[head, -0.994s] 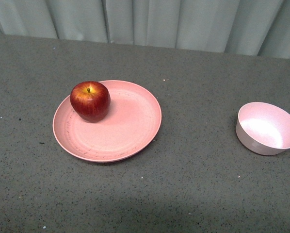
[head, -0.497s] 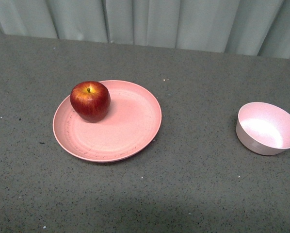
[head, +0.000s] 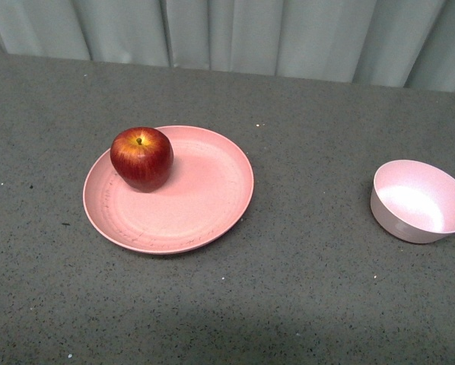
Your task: Move apple from plate to bowl
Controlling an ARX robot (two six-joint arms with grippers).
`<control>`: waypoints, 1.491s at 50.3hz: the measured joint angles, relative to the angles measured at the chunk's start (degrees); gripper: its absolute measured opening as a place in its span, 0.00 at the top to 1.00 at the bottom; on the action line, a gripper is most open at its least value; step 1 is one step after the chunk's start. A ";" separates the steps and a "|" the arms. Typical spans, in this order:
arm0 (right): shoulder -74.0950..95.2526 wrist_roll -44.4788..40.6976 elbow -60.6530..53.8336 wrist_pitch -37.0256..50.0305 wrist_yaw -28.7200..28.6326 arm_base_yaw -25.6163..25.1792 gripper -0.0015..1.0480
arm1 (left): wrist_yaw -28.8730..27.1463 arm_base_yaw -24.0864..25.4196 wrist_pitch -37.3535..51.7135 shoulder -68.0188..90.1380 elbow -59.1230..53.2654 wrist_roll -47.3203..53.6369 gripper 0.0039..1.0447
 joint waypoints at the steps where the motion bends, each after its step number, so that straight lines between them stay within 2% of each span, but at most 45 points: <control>1: 0.00 0.00 0.00 0.00 0.00 0.00 0.09 | 0.00 0.00 0.00 0.00 0.00 -0.02 0.06; 23: 0.00 -0.13 -0.02 0.09 0.39 0.07 0.09 | 0.00 0.00 0.00 0.00 0.00 0.00 0.06; 26: 2.19 -3.78 -0.07 5.27 12.83 3.63 0.09 | 0.00 0.00 0.00 0.00 0.00 0.00 0.06; 29: 6.69 -5.14 0.00 7.02 16.17 4.22 0.09 | -0.04 0.00 0.00 0.00 0.00 0.00 0.06; 35: 21.97 -6.62 1.36 15.82 11.15 2.64 0.09 | 0.02 0.00 0.00 0.00 0.00 0.00 0.06; 41: 44.26 -7.98 7.96 27.02 6.88 0.98 0.09 | -0.02 0.00 0.00 0.00 0.00 0.00 0.06; 45: 58.18 -8.70 13.03 29.70 5.07 0.85 0.09 | 0.00 0.00 0.00 0.00 0.00 0.00 0.06; 53: 76.89 -9.75 22.25 26.56 1.36 1.36 0.09 | 0.00 0.00 0.00 0.00 0.00 0.00 0.06; 61: 86.71 -10.78 28.65 23.50 -0.81 2.51 0.09 | 0.00 0.00 0.00 0.00 0.00 0.00 0.06; 75: 102.27 -11.54 39.50 13.22 -4.68 5.03 0.09 | 0.00 0.00 0.00 0.00 0.00 0.00 0.06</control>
